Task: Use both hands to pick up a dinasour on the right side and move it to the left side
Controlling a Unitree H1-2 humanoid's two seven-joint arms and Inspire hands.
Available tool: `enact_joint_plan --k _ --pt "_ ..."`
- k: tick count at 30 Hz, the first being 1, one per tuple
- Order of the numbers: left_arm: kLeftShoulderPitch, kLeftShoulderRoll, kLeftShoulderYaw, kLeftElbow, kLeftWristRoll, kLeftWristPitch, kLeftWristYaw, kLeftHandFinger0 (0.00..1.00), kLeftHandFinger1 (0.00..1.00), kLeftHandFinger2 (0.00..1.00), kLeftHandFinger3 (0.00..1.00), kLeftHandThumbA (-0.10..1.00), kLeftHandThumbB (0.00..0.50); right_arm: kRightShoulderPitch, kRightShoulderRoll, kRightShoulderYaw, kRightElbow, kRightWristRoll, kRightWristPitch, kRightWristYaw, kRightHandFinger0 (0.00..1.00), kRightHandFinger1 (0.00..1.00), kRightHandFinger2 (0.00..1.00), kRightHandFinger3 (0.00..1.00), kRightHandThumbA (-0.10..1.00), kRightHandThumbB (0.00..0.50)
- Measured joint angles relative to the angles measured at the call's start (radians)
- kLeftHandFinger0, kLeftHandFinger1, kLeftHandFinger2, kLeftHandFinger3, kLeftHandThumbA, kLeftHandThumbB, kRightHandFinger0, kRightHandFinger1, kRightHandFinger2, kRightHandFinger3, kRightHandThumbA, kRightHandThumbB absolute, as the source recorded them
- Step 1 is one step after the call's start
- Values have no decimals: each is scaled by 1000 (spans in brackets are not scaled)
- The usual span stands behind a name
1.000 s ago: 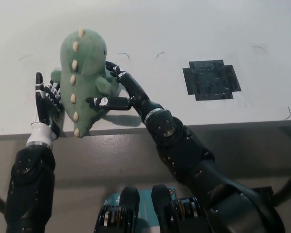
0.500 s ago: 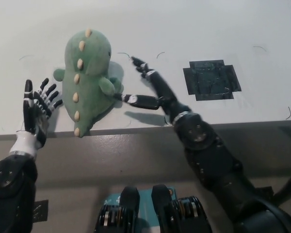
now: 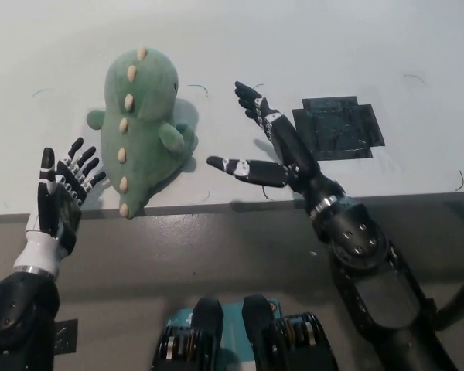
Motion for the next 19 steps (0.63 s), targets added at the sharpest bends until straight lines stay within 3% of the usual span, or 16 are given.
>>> enact_joint_plan --k 7,9,16,19 --pt "56 -9 -6 -98 -1 8 -1 1000 1000 1000 1000 1000 431 109 -76 -11 -153 21 16 41 1000 1000 1000 1000 1000 177" --pt "77 -10 -10 -117 -1 9 -2 1000 1000 1000 1000 1000 449 141 -95 -19 -179 25 17 46 1000 1000 1000 1000 1000 200" --pt "141 -22 -37 -187 1 8 -4 1000 1000 1000 1000 1000 424 237 -154 -53 -263 42 12 60 1000 1000 1000 1000 1000 186" --pt "163 -31 -44 -214 4 7 -4 1000 1000 1000 1000 1000 394 270 -175 -71 -274 45 4 61 1000 1000 1000 1000 1000 217"
